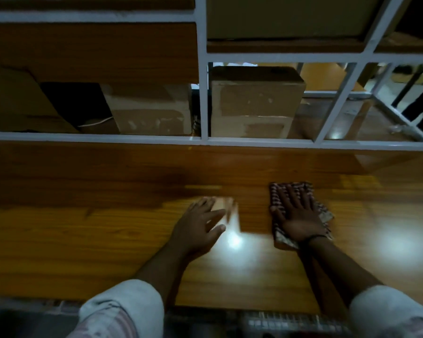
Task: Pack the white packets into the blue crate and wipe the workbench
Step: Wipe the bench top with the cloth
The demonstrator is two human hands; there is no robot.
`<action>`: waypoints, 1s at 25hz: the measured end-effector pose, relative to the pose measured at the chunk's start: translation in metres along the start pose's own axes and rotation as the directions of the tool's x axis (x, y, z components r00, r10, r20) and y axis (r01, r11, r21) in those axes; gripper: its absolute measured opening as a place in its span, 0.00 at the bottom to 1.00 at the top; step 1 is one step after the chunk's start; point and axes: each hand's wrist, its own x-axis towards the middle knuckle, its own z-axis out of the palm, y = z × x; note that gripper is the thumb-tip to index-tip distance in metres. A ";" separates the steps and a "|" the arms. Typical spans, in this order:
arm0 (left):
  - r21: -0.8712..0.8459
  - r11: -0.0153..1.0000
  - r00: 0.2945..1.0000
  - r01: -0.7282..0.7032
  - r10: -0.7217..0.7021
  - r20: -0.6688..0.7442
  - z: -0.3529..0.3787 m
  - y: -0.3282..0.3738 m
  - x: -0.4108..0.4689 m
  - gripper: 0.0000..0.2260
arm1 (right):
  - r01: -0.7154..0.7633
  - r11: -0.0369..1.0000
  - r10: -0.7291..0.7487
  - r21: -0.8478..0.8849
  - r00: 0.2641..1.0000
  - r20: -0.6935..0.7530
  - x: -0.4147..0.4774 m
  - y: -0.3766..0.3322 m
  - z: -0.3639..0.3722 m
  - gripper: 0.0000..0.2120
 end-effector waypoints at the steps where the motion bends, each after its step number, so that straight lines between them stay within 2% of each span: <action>1: 0.031 0.999 0.999 0.021 -0.021 0.024 -0.013 -0.023 -0.011 0.26 | -0.042 0.999 0.042 0.010 0.999 -0.003 -0.013 -0.023 0.005 0.41; 3: 0.040 0.997 0.997 0.070 -0.071 0.038 -0.043 -0.073 -0.029 0.27 | -0.006 0.999 0.006 0.041 1.000 -0.016 -0.036 -0.079 0.018 0.40; 7: 0.030 0.997 0.997 0.071 -0.070 -0.032 -0.076 -0.146 -0.068 0.26 | 0.238 0.969 -0.240 0.064 0.971 0.017 -0.100 -0.212 0.042 0.34; 9: 0.038 0.997 0.995 0.063 -0.060 -0.074 -0.076 -0.153 -0.072 0.26 | 0.336 0.941 -0.337 0.027 0.941 0.021 -0.127 -0.246 0.048 0.32; 11: 0.039 0.998 0.996 0.057 -0.054 -0.078 -0.076 -0.153 -0.070 0.26 | 0.378 0.926 -0.378 0.001 0.926 0.013 -0.136 -0.242 0.050 0.31; 13: 0.026 0.998 0.995 0.058 -0.056 -0.083 -0.076 -0.155 -0.070 0.26 | 0.317 0.948 -0.317 -0.017 0.948 -0.017 -0.133 -0.218 0.048 0.32; 16: 0.001 0.998 0.994 0.055 -0.055 -0.099 -0.076 -0.158 -0.073 0.26 | 0.121 0.992 -0.121 -0.032 0.993 -0.009 -0.119 -0.191 0.043 0.36; 20: -0.014 0.997 0.991 0.082 -0.083 -0.102 -0.075 -0.158 -0.070 0.27 | -0.105 0.994 0.105 0.019 0.995 0.002 -0.087 -0.220 0.046 0.36; 22: -0.006 0.996 0.990 0.089 -0.089 -0.110 -0.075 -0.161 -0.067 0.28 | -0.015 1.000 0.015 0.006 1.000 0.009 -0.088 -0.256 0.049 0.34; 25: -0.010 0.997 0.990 0.081 -0.081 -0.114 -0.073 -0.161 -0.068 0.28 | 0.291 0.957 -0.290 -0.002 0.956 0.038 -0.124 -0.285 0.053 0.31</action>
